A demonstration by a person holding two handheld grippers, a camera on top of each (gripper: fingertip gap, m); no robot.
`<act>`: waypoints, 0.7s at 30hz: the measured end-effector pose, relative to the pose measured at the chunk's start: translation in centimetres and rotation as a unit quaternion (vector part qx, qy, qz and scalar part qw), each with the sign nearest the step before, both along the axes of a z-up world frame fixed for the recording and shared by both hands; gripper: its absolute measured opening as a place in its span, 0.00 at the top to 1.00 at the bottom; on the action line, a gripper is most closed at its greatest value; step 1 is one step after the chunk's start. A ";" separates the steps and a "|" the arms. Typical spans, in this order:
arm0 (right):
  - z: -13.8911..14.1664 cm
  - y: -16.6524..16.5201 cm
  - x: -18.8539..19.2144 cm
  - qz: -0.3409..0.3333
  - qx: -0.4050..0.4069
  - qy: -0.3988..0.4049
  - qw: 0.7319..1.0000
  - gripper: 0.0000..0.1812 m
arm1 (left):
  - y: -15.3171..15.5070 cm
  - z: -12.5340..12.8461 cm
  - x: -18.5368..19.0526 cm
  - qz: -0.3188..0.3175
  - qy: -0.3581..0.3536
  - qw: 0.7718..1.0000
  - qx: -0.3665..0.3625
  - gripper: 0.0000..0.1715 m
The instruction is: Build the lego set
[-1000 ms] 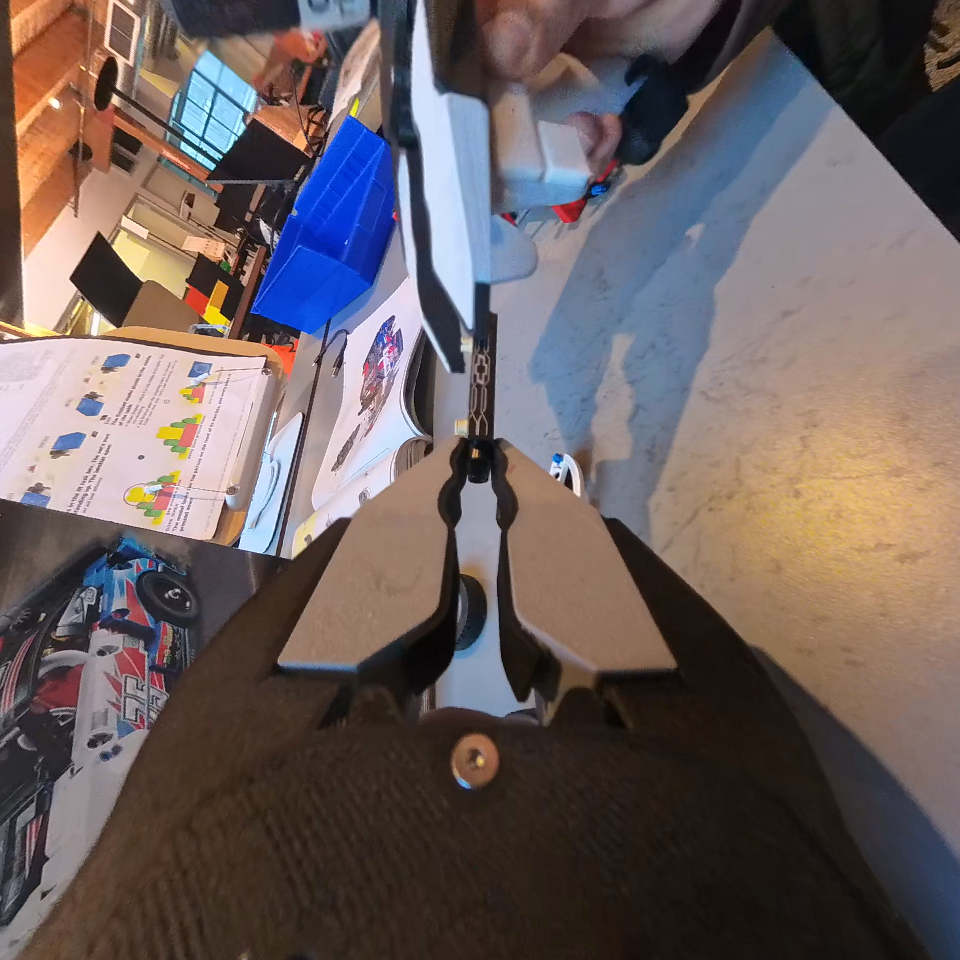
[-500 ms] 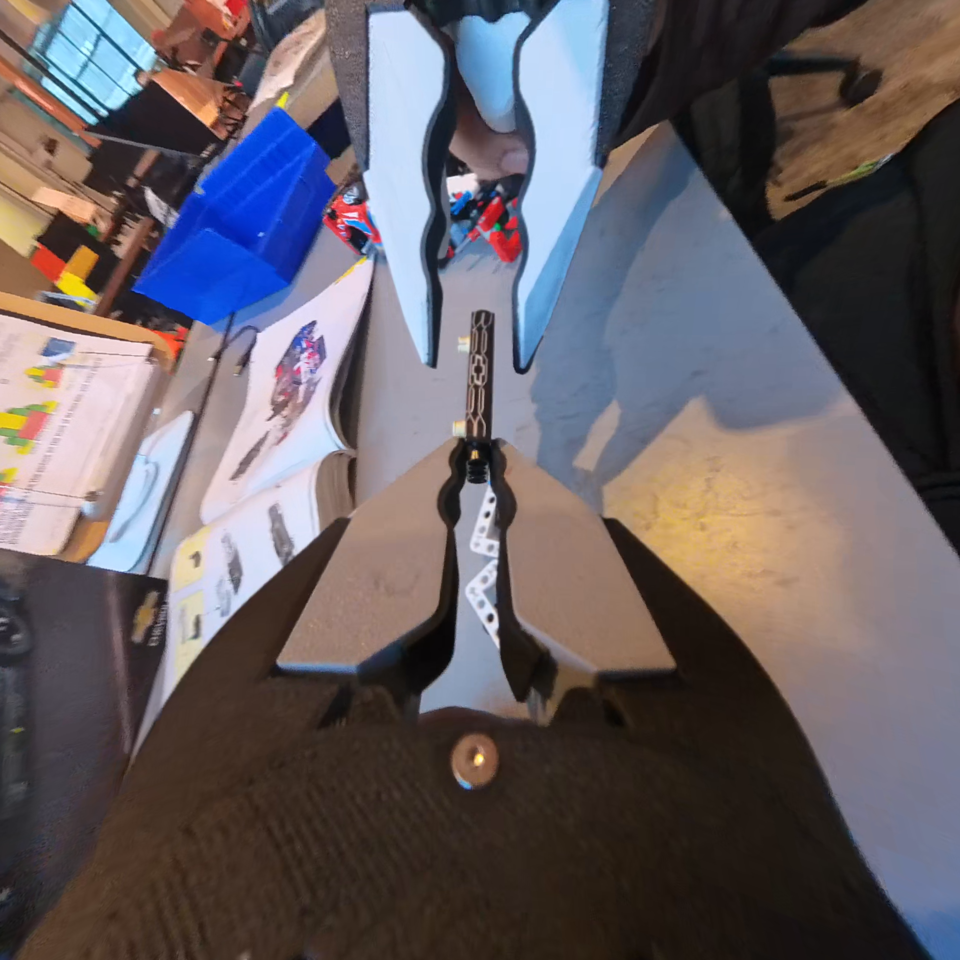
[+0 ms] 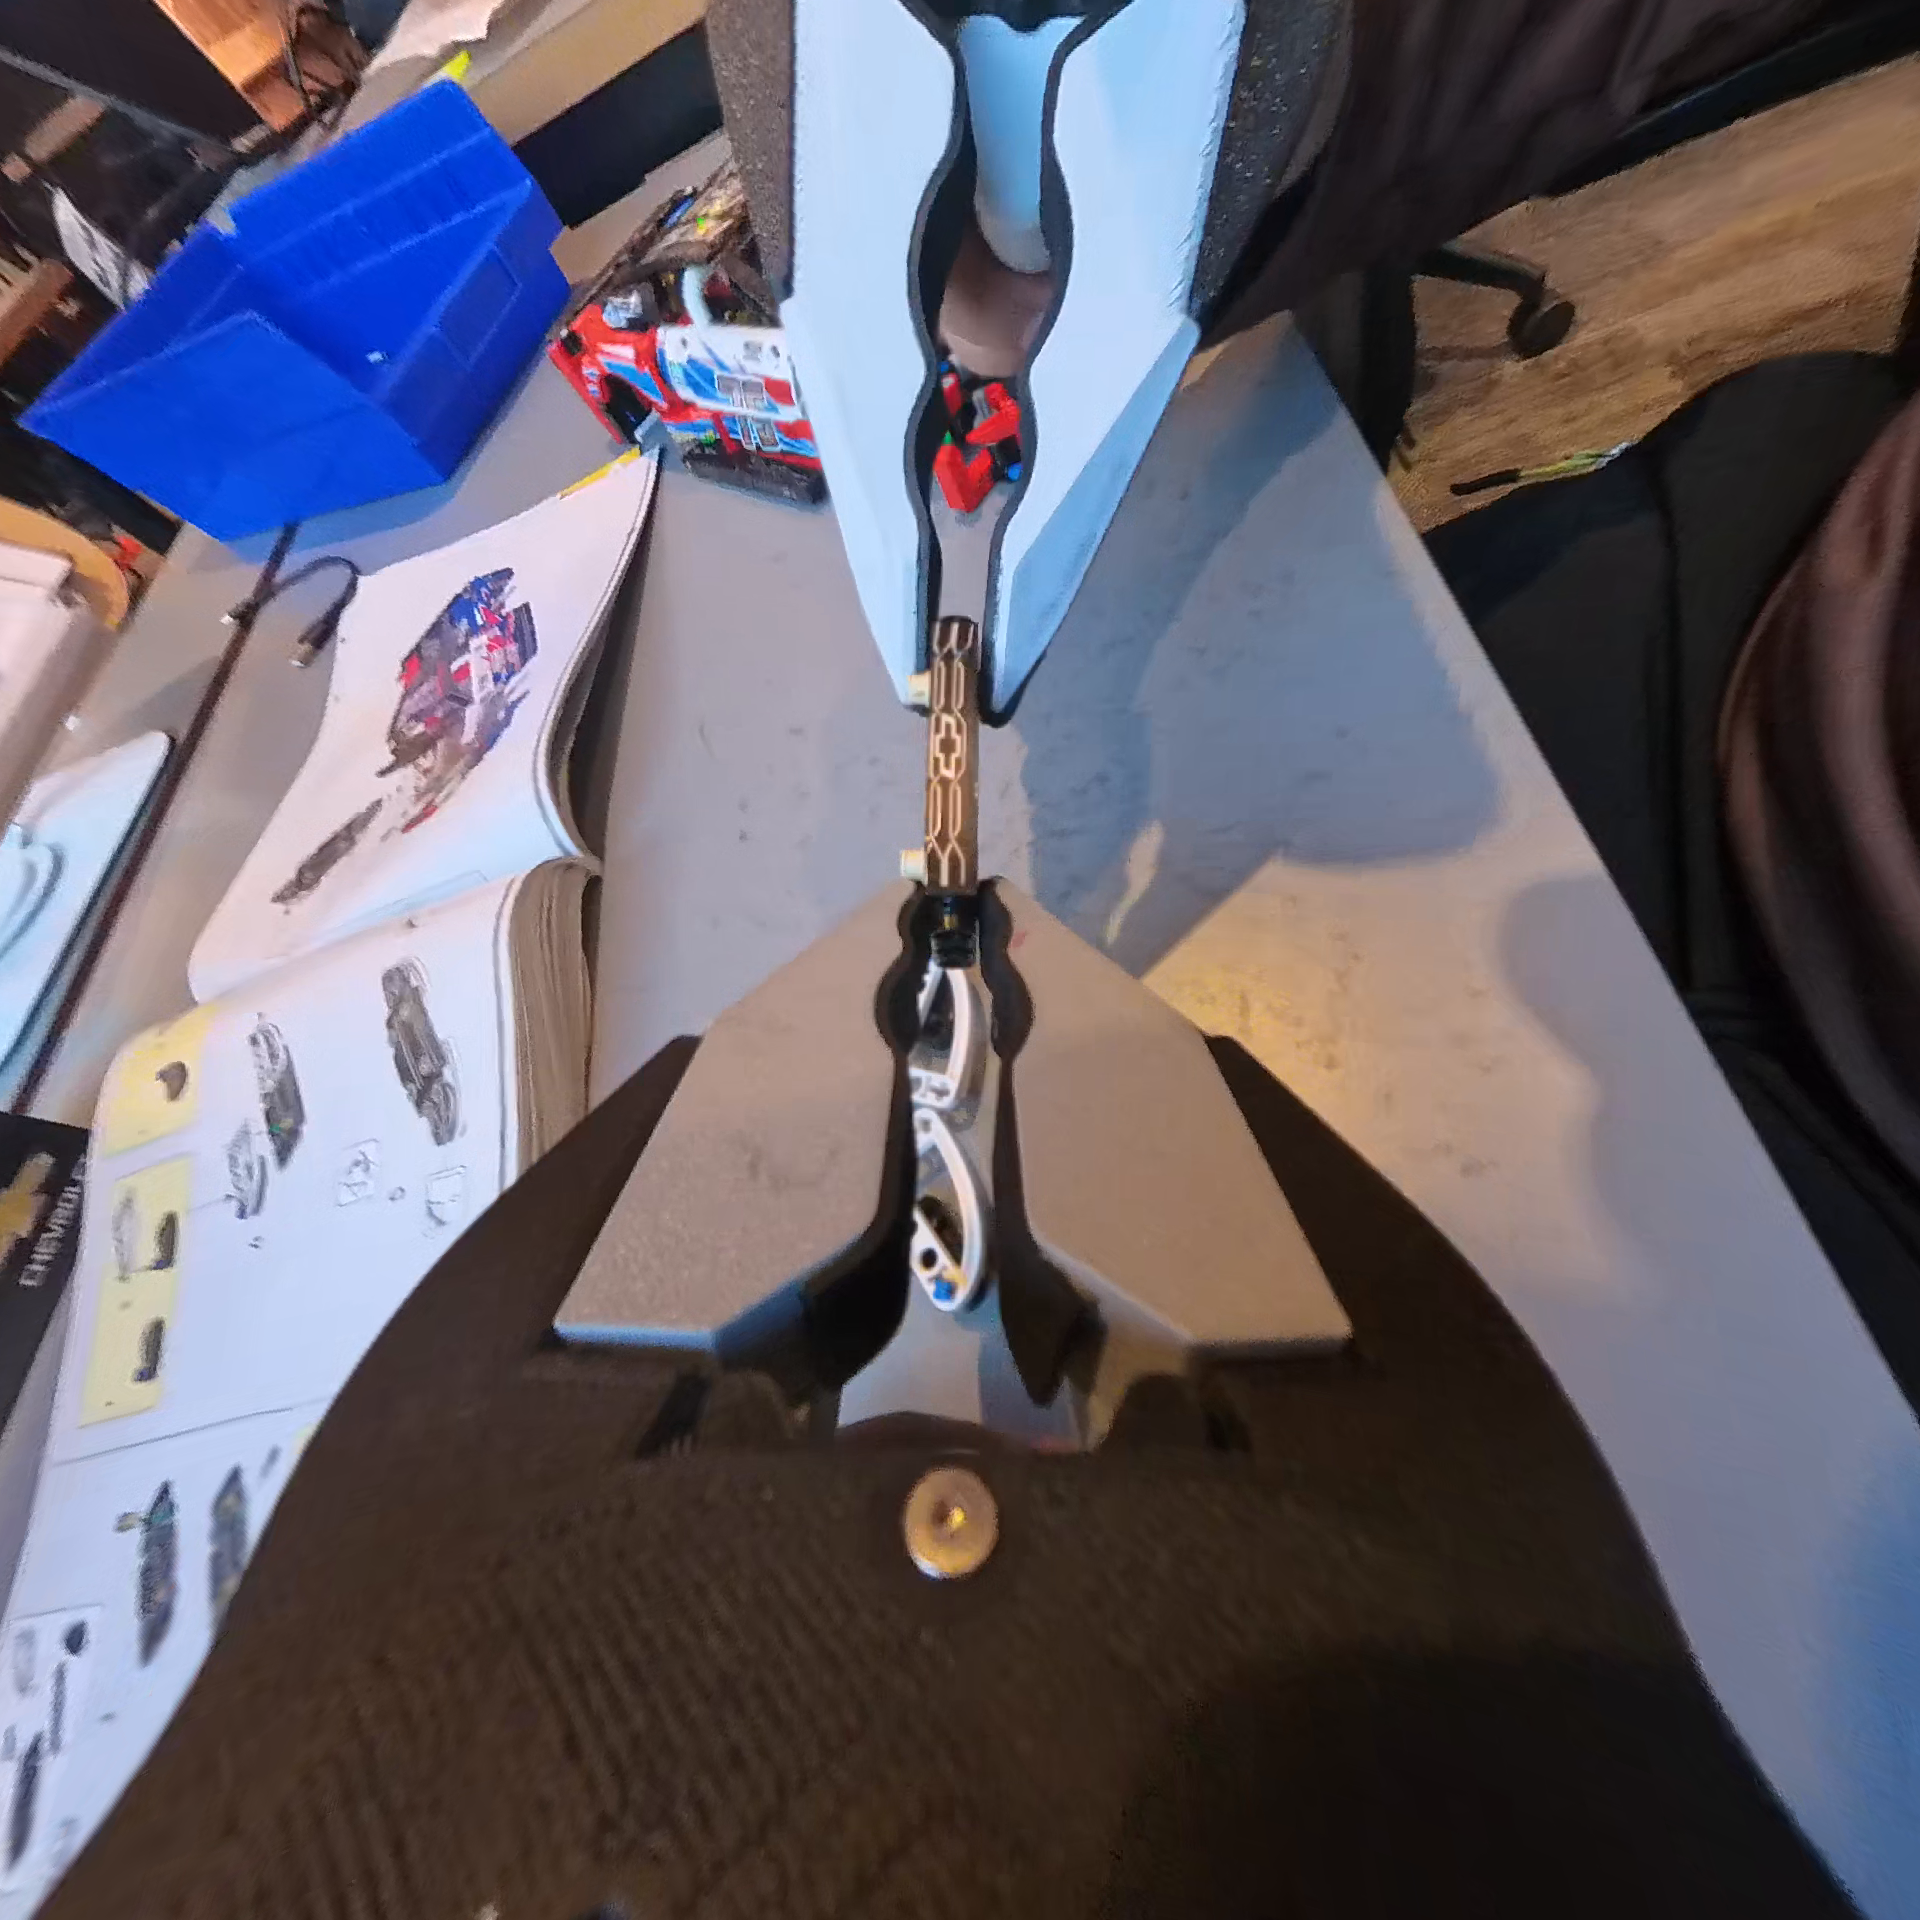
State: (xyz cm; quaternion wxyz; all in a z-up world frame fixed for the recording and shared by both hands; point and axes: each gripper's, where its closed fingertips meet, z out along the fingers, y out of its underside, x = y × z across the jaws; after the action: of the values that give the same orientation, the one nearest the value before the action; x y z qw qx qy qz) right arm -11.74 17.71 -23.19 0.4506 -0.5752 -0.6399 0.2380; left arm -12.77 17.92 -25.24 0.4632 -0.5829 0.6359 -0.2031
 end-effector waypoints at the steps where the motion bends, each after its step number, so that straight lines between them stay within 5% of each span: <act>1: -0.1 0.3 -0.1 -0.009 -0.028 0.010 1.000 0.95 | 0.2 -0.1 -0.1 0.006 -0.003 1.000 -0.016 0.97; 8: -0.2 1.2 0.0 -0.030 -0.259 0.086 0.962 0.95 | 0.7 0.4 -0.1 0.023 -0.045 0.991 -0.124 0.96; 14: -1.4 2.0 0.1 -0.050 -0.338 0.108 0.933 0.94 | 1.0 0.0 -0.4 0.039 -0.066 0.971 -0.225 0.97; 21: -0.9 1.8 0.5 -0.056 -0.479 0.127 0.867 0.96 | 1.6 -1.3 -0.9 0.057 -0.029 0.975 -0.214 0.93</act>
State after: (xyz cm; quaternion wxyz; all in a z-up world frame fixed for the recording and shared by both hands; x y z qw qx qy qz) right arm -11.26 19.51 -24.04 0.2100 -0.7200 -0.3509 0.5607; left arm -13.70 19.49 -26.56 0.3565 -0.6975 0.5301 -0.3247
